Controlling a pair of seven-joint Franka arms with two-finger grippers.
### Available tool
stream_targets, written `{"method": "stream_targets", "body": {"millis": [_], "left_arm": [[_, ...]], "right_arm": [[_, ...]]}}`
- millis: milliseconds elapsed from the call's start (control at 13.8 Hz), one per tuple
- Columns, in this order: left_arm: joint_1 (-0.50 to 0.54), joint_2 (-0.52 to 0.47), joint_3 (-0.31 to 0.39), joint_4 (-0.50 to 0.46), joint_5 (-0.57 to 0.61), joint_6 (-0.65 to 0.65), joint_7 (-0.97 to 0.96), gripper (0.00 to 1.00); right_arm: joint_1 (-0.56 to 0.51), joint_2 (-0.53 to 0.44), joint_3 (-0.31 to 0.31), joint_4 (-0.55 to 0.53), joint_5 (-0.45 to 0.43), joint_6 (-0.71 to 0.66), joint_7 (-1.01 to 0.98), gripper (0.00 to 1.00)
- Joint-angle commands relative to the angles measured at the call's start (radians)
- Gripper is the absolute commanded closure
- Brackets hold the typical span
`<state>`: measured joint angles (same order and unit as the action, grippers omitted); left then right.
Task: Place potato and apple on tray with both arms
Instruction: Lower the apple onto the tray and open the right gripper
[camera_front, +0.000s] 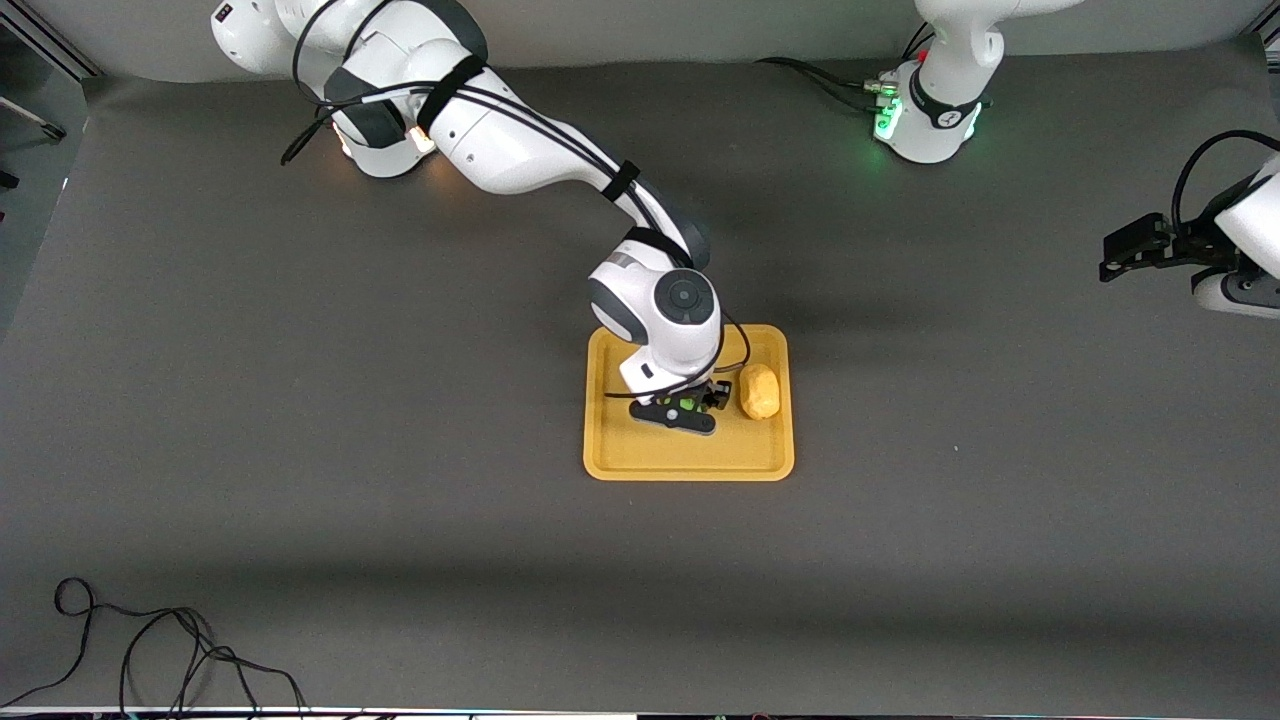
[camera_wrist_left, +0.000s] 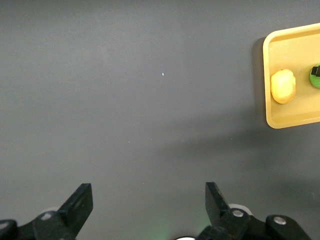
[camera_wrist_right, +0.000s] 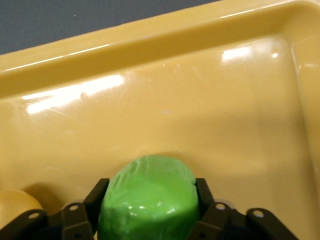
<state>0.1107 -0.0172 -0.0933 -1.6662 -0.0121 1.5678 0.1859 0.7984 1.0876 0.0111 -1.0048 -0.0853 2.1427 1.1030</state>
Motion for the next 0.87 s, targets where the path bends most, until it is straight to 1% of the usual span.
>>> {"method": "stream_targets", "body": {"millis": [0,72,217,507,652,797], "left_arm": [[-0.002,-0.003,0.003,-0.001,0.011,-0.005,0.017,0.00],[-0.003,-0.003,0.003,-0.001,0.011,-0.003,0.017,0.00],[-0.003,-0.001,0.003,-0.001,0.011,-0.002,0.017,0.00],[-0.005,-0.003,0.003,-0.001,0.011,0.003,0.017,0.00],[-0.003,-0.003,0.003,-0.001,0.011,-0.003,0.017,0.00],[-0.003,-0.006,0.003,-0.009,0.003,0.001,0.018,0.00]], "right_arm": [[-0.004,-0.006,0.000,0.022,-0.024,-0.004,0.017,0.00],[-0.004,-0.023,0.001,0.023,-0.022,-0.023,0.015,0.00],[-0.004,-0.089,0.001,0.037,-0.019,-0.125,0.014,0.00],[-0.007,-0.286,-0.003,0.037,-0.016,-0.327,0.003,0.00],[-0.034,-0.374,-0.003,0.037,-0.014,-0.429,-0.002,0.00],[-0.076,-0.472,-0.002,0.020,-0.011,-0.513,-0.088,0.00]]}}
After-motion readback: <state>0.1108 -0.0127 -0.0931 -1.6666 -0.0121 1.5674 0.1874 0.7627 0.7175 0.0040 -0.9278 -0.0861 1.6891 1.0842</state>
